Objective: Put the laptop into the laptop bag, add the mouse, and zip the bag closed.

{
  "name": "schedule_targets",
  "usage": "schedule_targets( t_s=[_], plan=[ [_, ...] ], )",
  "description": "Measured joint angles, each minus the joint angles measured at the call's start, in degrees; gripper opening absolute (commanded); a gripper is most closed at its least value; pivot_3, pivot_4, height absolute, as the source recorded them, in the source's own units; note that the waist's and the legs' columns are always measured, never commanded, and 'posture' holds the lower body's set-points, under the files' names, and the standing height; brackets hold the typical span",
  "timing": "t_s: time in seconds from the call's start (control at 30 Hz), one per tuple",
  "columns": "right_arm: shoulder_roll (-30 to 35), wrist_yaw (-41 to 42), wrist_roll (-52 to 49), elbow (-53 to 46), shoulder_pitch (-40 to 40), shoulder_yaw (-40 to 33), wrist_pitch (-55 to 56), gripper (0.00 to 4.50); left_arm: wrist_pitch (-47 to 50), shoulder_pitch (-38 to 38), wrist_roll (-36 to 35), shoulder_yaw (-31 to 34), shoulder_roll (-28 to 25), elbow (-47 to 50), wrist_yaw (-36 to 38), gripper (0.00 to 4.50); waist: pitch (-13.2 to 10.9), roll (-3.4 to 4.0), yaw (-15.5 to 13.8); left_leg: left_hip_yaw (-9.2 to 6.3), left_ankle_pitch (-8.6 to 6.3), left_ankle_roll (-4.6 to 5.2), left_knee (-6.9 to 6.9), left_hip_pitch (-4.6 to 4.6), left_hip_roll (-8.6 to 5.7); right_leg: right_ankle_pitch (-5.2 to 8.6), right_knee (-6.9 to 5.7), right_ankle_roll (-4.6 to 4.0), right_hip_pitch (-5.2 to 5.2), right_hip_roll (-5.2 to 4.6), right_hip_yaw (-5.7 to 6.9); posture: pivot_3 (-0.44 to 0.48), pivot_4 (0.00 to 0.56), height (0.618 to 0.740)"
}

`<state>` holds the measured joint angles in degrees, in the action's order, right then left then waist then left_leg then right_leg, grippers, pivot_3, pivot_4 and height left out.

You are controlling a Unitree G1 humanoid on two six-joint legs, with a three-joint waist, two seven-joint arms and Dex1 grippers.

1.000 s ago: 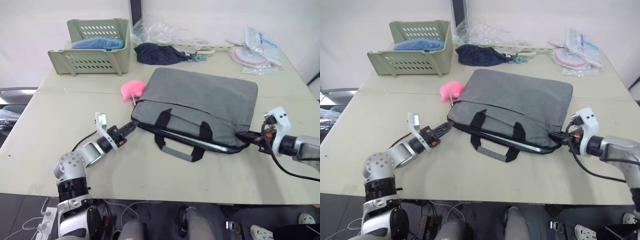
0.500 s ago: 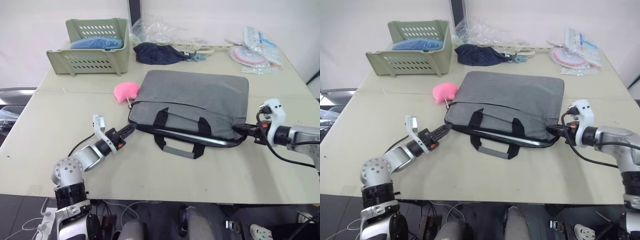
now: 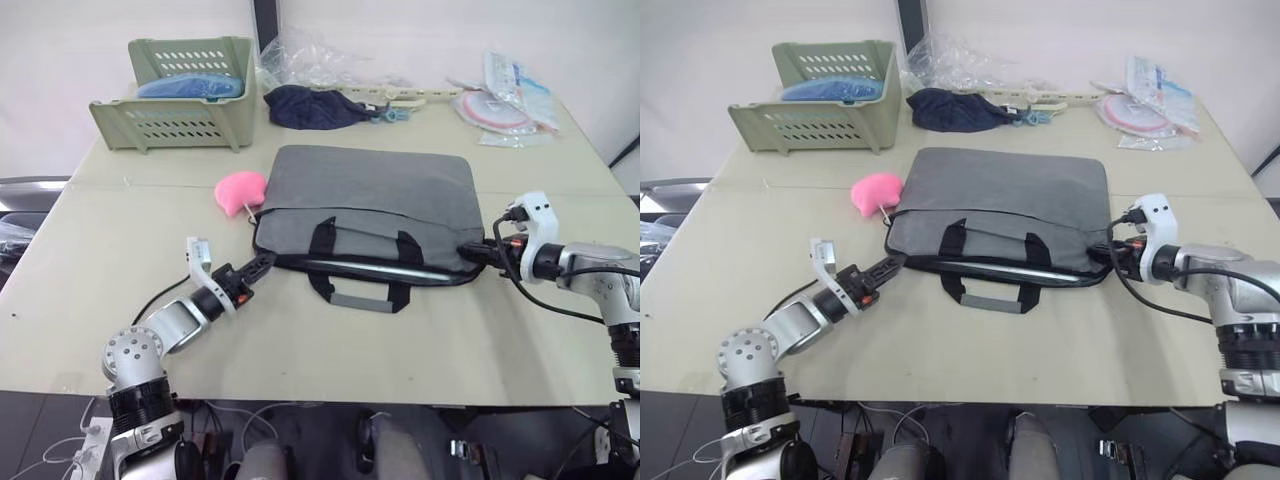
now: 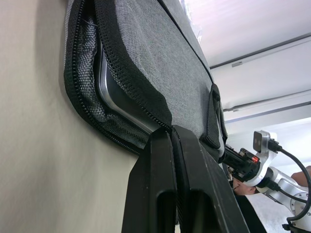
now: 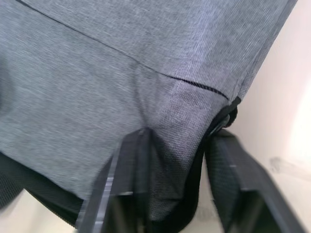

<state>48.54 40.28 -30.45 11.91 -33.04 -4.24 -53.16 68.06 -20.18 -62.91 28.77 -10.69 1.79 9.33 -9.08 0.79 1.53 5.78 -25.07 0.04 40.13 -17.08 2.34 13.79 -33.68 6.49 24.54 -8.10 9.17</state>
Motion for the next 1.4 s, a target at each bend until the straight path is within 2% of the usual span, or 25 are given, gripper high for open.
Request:
schedule_targets(
  t_s=[0.27, 0.57, 0.77, 1.0, 1.1, 1.2, 1.3, 1.4],
  plan=[
    [-2.37, -1.98, -1.07, 0.78, 1.53, -6.62, -3.54, 2.95, -0.37, -0.03, -0.12, -0.77, -0.41, -0.08, 0.1, 0.0, 0.0, 0.0, -0.07, 0.0, 0.0, 0.0, 0.0, -0.02, 0.0, 0.0, 0.02, 0.0, 0.0, 0.0, -0.01, 0.0, 0.15, 0.74],
    [-9.47, -10.56, -5.68, -9.84, 9.97, -18.76, -14.32, 2.95, -1.0, -0.2, -0.15, -1.8, -1.11, -1.01, 0.57, 0.0, 0.01, 0.01, -0.15, -0.02, -0.01, -0.01, -0.01, 0.0, 0.0, 0.0, -0.03, 0.0, -0.01, 0.0, -0.03, 0.0, 0.15, 0.74],
    [-12.39, -12.85, -6.17, -12.48, 10.75, -20.24, -15.7, 2.95, -1.17, -0.39, -0.15, -1.83, -1.37, -1.61, 0.74, 0.0, 0.02, 0.03, -0.08, -0.02, 0.0, -0.02, 0.0, 0.03, 0.0, 0.0, -0.05, 0.0, -0.02, 0.0, -0.06, 0.0, 0.15, 0.74],
    [-12.66, -12.81, -4.99, -6.56, 7.52, -19.18, -13.08, 2.95, -1.33, -0.53, -0.15, -1.85, -1.53, -1.98, 0.73, 0.0, 0.03, 0.03, 0.02, 0.0, 0.0, -0.03, 0.04, 0.06, 0.0, 0.0, -0.07, 0.0, -0.06, 0.0, -0.08, 0.0, 0.15, 0.74],
    [-12.52, -12.62, -4.72, -5.03, 6.62, -18.45, -12.0, 2.21, -1.38, -0.52, -0.15, -1.9, -1.53, -1.98, 0.72, 0.0, 0.03, 0.03, 0.03, 0.0, 0.0, -0.03, 0.04, 0.06, 0.0, 0.0, -0.07, 0.0, -0.06, 0.0, -0.08, 0.0, 0.15, 0.74],
    [-12.39, -11.85, -4.81, -5.05, 6.38, -17.89, -11.85, 0.94, -1.58, -0.52, -0.15, -1.97, -1.53, -1.98, 0.72, 0.0, 0.04, 0.02, 0.03, 0.0, 0.0, -0.03, 0.04, 0.06, 0.0, 0.0, -0.06, 0.0, -0.07, 0.0, -0.08, 0.0, 0.15, 0.74],
    [-11.88, -11.2, -4.82, -5.28, 5.99, -17.15, -11.7, 0.02, -1.73, -0.52, -0.15, -2.2, -1.53, -1.97, 0.71, 0.0, 0.07, -0.03, 0.01, -0.01, 0.0, -0.03, 0.04, 0.06, 0.0, 0.0, -0.06, 0.0, -0.08, 0.0, -0.08, 0.0, 0.15, 0.74],
    [-11.19, -10.76, -4.68, -4.01, 4.91, -16.03, -11.19, 0.02, -1.77, -0.22, -0.35, -2.19, -1.54, -1.75, 0.64, 0.0, 0.07, -0.03, 0.03, 0.0, 0.0, -0.03, 0.04, 0.06, 0.0, 0.0, -0.06, 0.0, -0.08, 0.0, -0.09, 0.0, 0.15, 0.74]
  ],
)
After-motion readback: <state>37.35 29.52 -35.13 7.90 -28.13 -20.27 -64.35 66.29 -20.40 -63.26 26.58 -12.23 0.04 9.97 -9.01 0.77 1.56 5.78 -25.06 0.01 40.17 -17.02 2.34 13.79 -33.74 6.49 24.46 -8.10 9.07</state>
